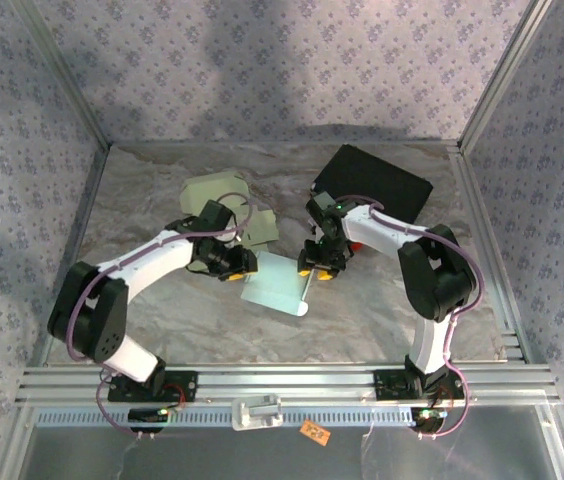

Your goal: Fold the paper box

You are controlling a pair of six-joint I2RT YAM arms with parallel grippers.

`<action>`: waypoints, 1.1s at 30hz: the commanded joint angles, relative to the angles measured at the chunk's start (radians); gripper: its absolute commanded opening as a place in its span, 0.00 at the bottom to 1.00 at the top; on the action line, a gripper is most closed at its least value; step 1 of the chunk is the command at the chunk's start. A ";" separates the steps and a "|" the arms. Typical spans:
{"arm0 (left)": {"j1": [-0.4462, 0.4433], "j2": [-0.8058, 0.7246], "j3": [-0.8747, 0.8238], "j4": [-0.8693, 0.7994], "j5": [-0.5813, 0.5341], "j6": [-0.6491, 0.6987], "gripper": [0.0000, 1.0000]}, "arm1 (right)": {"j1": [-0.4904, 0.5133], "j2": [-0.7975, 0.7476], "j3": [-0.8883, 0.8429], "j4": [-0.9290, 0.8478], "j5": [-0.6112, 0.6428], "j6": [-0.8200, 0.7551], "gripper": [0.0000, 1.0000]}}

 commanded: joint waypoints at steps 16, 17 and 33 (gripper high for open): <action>0.014 0.145 0.113 -0.031 -0.024 0.201 0.46 | -0.016 -0.261 -0.230 0.250 -0.082 0.046 0.64; 0.013 0.145 0.108 -0.024 -0.023 0.200 0.45 | -0.015 -0.270 -0.245 0.272 -0.087 0.051 0.64; -0.038 0.158 0.068 0.011 -0.039 0.147 0.34 | -0.048 -0.249 -0.386 0.508 -0.138 0.051 0.65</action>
